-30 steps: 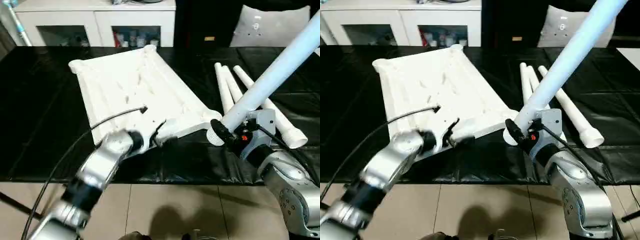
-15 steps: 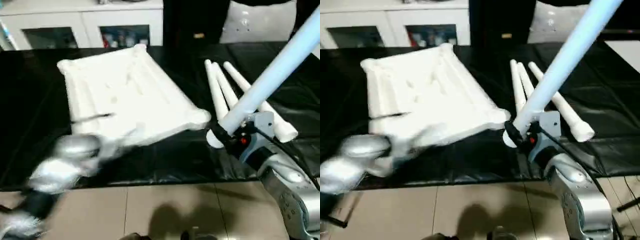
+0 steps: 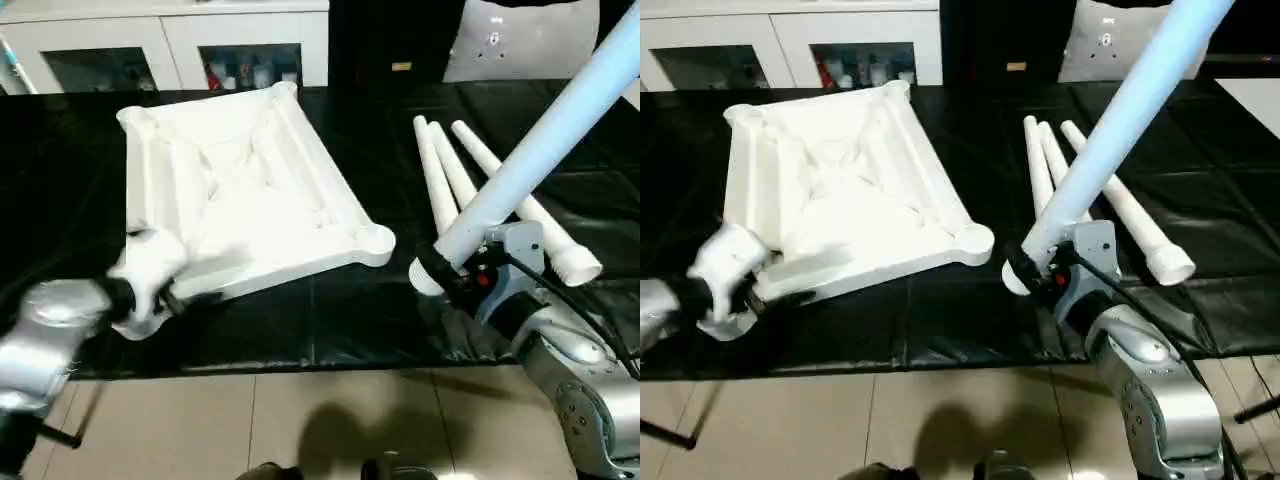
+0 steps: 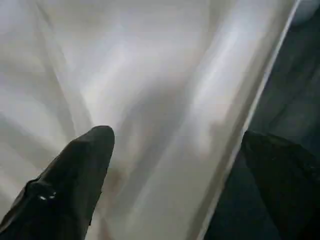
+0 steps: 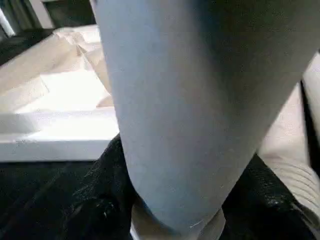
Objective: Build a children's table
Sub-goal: Insert table leg to table base
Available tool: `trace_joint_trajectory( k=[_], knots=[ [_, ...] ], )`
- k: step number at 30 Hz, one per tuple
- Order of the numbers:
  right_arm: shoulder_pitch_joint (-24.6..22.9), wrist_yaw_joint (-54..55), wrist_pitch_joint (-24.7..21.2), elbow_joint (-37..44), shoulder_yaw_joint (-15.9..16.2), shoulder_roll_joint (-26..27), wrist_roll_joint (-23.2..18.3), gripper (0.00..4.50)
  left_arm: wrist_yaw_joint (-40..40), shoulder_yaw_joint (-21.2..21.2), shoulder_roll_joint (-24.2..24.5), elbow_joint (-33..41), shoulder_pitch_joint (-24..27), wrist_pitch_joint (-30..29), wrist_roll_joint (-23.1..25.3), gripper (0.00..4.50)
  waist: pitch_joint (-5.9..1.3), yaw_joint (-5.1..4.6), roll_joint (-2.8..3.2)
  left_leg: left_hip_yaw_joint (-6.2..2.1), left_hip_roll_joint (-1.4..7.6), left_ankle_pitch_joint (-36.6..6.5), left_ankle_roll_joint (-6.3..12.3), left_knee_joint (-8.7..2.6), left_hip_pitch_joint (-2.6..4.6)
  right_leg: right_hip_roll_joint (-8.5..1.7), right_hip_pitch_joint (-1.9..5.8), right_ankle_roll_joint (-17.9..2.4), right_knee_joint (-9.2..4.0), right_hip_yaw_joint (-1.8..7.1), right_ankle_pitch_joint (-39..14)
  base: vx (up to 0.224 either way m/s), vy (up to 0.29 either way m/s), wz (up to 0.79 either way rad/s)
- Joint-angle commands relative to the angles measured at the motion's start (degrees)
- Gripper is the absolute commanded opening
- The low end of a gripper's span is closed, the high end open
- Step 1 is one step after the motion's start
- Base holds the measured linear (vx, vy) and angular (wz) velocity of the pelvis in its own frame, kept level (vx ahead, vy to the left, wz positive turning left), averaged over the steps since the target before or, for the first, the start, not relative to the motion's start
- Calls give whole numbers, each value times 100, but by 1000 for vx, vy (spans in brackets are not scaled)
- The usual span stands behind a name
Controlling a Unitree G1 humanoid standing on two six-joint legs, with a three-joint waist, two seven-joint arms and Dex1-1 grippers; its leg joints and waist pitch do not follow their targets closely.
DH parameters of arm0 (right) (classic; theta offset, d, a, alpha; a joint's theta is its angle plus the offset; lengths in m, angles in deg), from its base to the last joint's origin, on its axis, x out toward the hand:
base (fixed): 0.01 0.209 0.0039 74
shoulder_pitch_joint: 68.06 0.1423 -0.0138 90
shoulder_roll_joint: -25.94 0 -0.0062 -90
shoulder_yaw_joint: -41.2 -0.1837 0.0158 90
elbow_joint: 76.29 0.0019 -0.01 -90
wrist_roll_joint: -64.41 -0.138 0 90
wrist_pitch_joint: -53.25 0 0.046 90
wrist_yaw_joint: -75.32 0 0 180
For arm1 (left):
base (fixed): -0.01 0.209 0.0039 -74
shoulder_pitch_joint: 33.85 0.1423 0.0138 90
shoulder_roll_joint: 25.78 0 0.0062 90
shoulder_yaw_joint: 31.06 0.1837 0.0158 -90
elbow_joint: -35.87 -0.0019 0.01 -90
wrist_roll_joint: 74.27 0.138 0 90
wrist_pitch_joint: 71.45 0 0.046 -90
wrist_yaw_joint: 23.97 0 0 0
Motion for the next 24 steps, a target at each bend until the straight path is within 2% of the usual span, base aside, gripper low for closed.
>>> trace_joint_trajectory(
  k=[1,2,3,4,5,6,7,8,9,10,11,12,13,14,15,16,17,18,19,20,21,22,23,24],
  knots=[
    [56,178,112,160,-52,102,20,193,150,-103,-406,356,-132,-168,-478,450,-309,60,21,-644,1173,-1814,-1127,-684,175,-956,183,-1555,-309,648,-293,0,0,0],
    [56,178,112,160,-52,102,20,193,150,-103,-406,356,-132,-168,-478,450,-310,73,10,-648,1175,-1813,-1094,-672,160,-982,204,-1548,-317,666,-374,0,0,0],
    [72,279,14,175,-46,122,58,193,307,-34,-632,444,-193,-130,-501,450,-297,93,-21,-668,1186,-1802,-1010,-670,115,-1003,234,-1498,-339,683,-573,0,0,0],
    [72,279,14,175,-46,122,58,193,307,-34,-632,444,-193,-130,-501,450,-293,100,-15,-674,1188,-1835,-978,-665,117,-997,231,-1462,-347,685,-712,0,0,0],
    [99,373,-89,177,-51,172,55,193,633,69,-992,533,-238,-37,-458,450,-286,95,-31,-671,1197,-1916,-949,-662,137,-987,211,-1406,-378,691,-936,0,0,0],
    [99,373,-89,177,-51,172,55,193,633,69,-992,533,-238,-37,-458,450,-288,117,-27,-687,1202,-1985,-920,-655,152,-983,201,-1355,-404,691,-1118,0,0,0],
    [110,481,-235,197,-32,213,71,193,1059,156,-1407,622,-221,1,-403,450,-286,100,-6,-687,1196,-2005,-912,-653,141,-977,201,-1332,-404,695,-1165,0,0,0],
    [110,481,-235,197,-32,213,71,193,1059,156,-1407,622,-221,1,-403,450,-285,83,-30,-700,1204,-2014,-881,-661,114,-976,223,-1322,-415,691,-1201,0,0,0],
    [101,599,-407,229,1,271,85,193,1551,232,-1792,739,-137,74,-228,450,-285,70,-62,-694,1216,-1989,-857,-653,121,-974,212,-1330,-423,698,-1179,0,0,0],
    [51,784,-649,290,101,341,179,193,2370,219,-2255,933,30,33,100,450,-303,70,-112,-700,1225,-1721,-695,-627,72,-1007,270,-1353,-420,704,-1028,0,0,0],
    [33,832,-718,310,133,356,211,193,2578,210,-2333,991,75,21,223,450,-307,68,-100,-708,1234,-1573,-646,-619,50,-1009,296,-1368,-407,702,-903,0,0,0],
    [18,862,-732,315,154,367,240,193,2710,195,-2362,1036,90,-54,335,450,-320,74,-137,-710,1236,-1349,-514,-618,38,-978,301,-1321,-400,684,-754,0,0,0],
    [18,862,-732,315,154,367,240,193,2710,195,-2362,1036,90,-54,335,450,-326,62,-106,-746,1256,-1311,-527,-640,38,-923,312,-1272,-357,649,-700,0,0,0],
    [11,892,-721,313,179,379,279,193,2790,155,-2385,1058,97,-153,359,450,-327,18,-73,-792,1317,-1367,-653,-700,97,-789,277,-1113,-326,597,-544,0,0,0],
    [16,963,-714,299,164,471,251,193,2912,95,-2382,1101,112,-271,408,450,-322,-15,-99,-862,1404,-1456,-781,-753,141,-694,263,-1021,-290,555,-460,0,0,0],
    [22,1058,-649,285,156,554,280,193,3065,16,-2393,1143,139,-414,454,450,-322,-86,-72,-1000,1572,-1586,-979,-861,204,-570,237,-728,-169,477,-396,0,0,0],
    [28,1135,-609,279,151,606,292,193,3179,-34,-2410,1172,158,-500,484,450,-313,-98,-24,-1091,1680,-1660,-1026,-940,247,-517,202,-522,-80,436,-466,0,0,0],
    [36,1251,-566,246,163,654,372,193,3220,-84,-2394,1213,224,-503,501,450,-324,-125,3,-1222,1888,-1718,-912,-1075,333,-416,96,22,141,398,-729,5,-76,12],
    [49,1361,-588,205,222,668,480,193,3320,-130,-2413,1284,327,-620,551,450,-349,-71,21,-1141,1834,-1267,-513,-1127,404,-197,-153,379,510,390,-727,5,-76,12],
    [49,1361,-588,205,222,668,480,193,3320,-130,-2413,1284,327,-620,551,450,-348,-80,-7,-1118,1712,-960,-226,-1088,381,-205,-158,334,487,438,-664,9,-106,16],
    [53,1368,-654,174,274,672,506,193,3406,-146,-2426,1331,393,-795,579,450,-381,-61,77,-1081,1535,-655,-9,-1004,370,-216,-137,224,449,454,-575,1,-154,12],
    [54,1358,-717,162,266,709,459,193,3442,-154,-2453,1362,431,-775,573,450,-455,1,-20,-850,1143,-70,416,-677,367,-331,-103,-271,3,558,21,1,-154,12],
    [54,1358,-717,162,266,709,459,193,3442,-154,-2453,1362,431,-775,573,450,-520,29,-104,-711,913,119,527,-475,246,-486,26,-621,-189,655,613,-16,-219,0],
    [51,1326,-713,164,291,707,447,193,3424,-127,-2425,1394,450,-766,591,450,-611,204,-247,-375,478,592,619,-87,-184,-835,452,-985,-251,856,2348,-22,-228,-3]
  ],
)
